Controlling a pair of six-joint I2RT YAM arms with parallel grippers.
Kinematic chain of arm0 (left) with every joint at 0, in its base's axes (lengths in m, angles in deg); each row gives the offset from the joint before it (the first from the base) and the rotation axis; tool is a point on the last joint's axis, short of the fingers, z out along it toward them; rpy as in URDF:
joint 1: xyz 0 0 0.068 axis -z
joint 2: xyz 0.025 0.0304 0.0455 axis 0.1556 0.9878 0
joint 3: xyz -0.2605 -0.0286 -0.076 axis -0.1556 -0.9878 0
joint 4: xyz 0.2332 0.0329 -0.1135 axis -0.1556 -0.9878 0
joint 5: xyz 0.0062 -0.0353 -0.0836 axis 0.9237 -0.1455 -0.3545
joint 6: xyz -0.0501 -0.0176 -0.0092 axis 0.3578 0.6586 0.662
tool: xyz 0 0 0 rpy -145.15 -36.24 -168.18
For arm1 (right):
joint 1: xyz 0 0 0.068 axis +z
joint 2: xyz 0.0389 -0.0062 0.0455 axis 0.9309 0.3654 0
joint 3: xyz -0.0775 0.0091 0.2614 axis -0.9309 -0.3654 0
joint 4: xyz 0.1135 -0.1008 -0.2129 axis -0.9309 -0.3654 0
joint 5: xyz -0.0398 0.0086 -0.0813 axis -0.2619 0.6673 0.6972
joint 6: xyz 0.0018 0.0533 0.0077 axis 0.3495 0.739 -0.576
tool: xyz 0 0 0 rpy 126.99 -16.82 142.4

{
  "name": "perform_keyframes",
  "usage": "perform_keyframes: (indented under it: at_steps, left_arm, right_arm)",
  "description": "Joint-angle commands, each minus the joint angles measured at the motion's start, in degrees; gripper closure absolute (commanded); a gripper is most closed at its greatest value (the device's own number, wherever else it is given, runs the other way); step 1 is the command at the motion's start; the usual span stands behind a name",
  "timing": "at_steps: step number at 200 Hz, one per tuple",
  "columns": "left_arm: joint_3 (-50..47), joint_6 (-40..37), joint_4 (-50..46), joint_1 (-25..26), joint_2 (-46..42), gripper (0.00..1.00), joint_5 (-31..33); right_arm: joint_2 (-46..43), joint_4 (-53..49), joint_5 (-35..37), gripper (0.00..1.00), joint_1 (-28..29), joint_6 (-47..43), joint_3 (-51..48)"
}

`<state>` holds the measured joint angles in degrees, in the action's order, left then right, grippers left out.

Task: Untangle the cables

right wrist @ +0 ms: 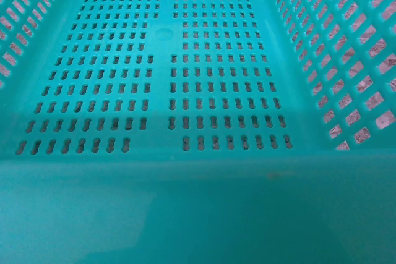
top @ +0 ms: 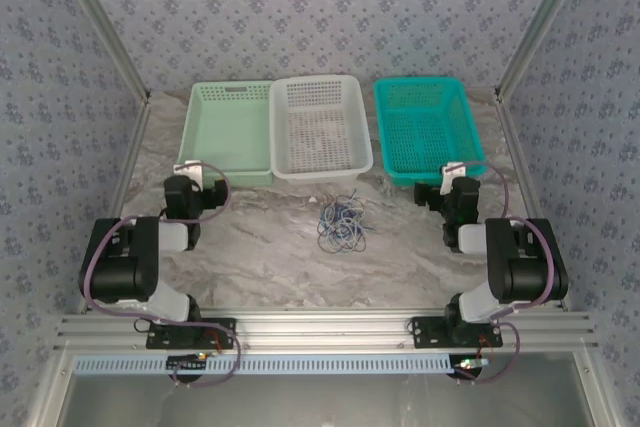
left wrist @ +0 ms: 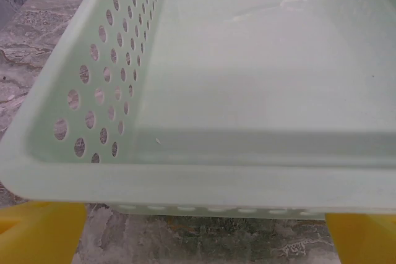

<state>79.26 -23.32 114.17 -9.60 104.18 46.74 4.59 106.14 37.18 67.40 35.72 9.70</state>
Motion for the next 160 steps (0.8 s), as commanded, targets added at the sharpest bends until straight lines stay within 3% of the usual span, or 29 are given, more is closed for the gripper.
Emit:
perform_keyframes:
  at_steps: [1,160]
  left_arm:
    - [1.6,0.7,2.7,-0.3,0.4,0.01,0.3]
    - [1.7,0.8,2.6,-0.4,0.4,0.01,0.1]
  right_arm:
    - [0.6,3.2,0.2,0.0,-0.4,0.3,1.9]
    - [0.6,2.8,-0.9,0.0,-1.0,0.6,2.2]
